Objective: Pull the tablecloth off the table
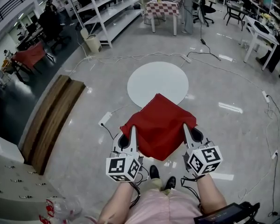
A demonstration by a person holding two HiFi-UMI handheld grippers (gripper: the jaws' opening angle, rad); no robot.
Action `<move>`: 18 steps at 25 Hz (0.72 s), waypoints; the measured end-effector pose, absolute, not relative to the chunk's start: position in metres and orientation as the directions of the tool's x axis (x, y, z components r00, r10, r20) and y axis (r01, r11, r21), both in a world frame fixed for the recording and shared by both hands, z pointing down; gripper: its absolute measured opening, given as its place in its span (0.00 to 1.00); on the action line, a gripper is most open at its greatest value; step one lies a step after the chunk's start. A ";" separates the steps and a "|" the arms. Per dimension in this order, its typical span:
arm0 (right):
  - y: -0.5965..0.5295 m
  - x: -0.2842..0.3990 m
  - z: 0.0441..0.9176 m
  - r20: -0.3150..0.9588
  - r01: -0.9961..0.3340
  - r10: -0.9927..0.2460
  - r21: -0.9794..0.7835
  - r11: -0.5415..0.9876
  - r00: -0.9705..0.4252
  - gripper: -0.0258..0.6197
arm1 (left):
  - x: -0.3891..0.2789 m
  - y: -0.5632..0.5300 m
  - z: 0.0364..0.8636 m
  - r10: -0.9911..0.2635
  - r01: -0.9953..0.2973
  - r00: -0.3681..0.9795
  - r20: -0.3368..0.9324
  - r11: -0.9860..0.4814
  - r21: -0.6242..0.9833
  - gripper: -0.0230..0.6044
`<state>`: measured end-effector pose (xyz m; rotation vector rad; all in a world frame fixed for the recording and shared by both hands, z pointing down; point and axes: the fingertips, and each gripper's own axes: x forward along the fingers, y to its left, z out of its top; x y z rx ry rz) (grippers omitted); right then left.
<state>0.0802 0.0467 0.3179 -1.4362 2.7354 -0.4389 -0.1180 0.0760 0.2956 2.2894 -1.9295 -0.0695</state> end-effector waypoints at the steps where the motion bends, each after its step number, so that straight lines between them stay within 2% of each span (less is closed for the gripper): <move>1: 0.048 0.082 0.317 0.110 -0.803 -0.809 -0.254 0.538 -0.577 0.08 | -0.116 0.078 0.295 -0.983 -0.976 0.173 0.058 -0.163 0.141 0.11; 18: 0.071 0.101 0.304 0.082 -0.790 -0.800 -0.248 0.561 -0.594 0.08 | -0.094 0.100 0.282 -0.987 -0.981 0.156 0.039 -0.150 0.122 0.11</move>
